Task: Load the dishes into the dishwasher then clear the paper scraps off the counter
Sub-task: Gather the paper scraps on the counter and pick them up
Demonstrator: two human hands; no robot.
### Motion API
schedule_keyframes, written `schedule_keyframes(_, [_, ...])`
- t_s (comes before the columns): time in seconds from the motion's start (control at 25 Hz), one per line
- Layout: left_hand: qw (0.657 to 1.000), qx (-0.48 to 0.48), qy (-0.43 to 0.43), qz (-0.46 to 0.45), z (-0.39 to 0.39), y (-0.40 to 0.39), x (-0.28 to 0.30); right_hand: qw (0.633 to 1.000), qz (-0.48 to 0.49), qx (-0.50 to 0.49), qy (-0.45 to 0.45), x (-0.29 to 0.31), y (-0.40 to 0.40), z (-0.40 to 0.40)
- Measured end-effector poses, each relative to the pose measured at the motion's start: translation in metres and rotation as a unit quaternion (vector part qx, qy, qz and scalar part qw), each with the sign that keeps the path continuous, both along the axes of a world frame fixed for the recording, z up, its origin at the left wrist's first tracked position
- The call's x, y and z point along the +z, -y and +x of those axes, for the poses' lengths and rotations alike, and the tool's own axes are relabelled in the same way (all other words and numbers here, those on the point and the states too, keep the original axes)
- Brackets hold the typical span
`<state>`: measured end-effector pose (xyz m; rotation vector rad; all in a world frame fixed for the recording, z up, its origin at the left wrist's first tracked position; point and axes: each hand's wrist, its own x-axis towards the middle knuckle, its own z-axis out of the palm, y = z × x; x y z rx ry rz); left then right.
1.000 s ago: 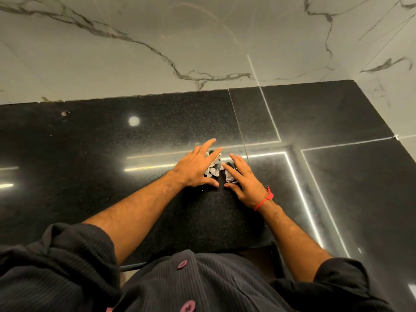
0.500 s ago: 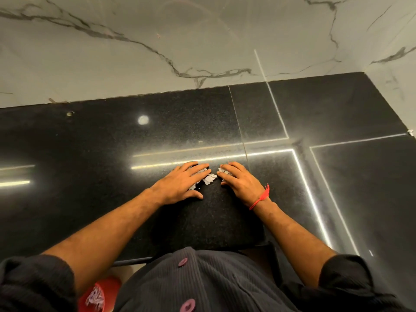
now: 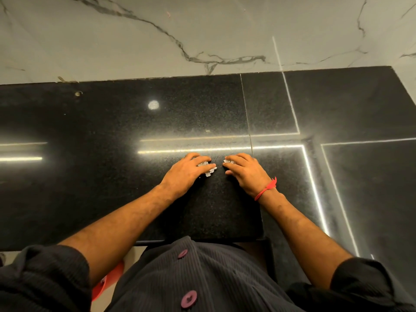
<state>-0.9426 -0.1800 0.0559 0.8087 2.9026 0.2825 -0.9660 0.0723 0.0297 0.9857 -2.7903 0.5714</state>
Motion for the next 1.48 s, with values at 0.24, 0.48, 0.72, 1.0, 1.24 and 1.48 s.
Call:
schedule_keyframes(0.24, [1.000, -0.017, 0.008, -0.019, -0.008, 0.004, 0.014, 0.995, 0.074, 0.002, 0.061, 0.008, -0.014, 0.011])
schedule_keyframes(0.48, [0.976, 0.124, 0.173, 0.042, 0.010, 0.026, 0.030, 0.981, 0.021, -0.039, 0.188, 0.030, -0.019, 0.006])
schedule_keyframes(0.72, [0.952, 0.161, 0.214, 0.149, 0.012, 0.012, 0.026, 0.948, 0.013, -0.082, 0.309, 0.041, -0.022, 0.002])
schedule_keyframes(1.0, [0.934, 0.224, 0.250, 0.123, 0.038, 0.041, 0.032, 0.936, -0.017, -0.104, 0.336, 0.038, -0.026, 0.002])
schedule_keyframes(1.24, [0.932, 0.234, 0.208, 0.181, 0.030, 0.006, 0.024, 0.942, -0.033, -0.081, 0.324, 0.039, -0.014, 0.000])
schedule_keyframes(1.48, [0.966, 0.137, 0.208, 0.069, 0.006, -0.009, 0.038, 0.954, 0.090, -0.022, 0.285, 0.039, -0.013, -0.012])
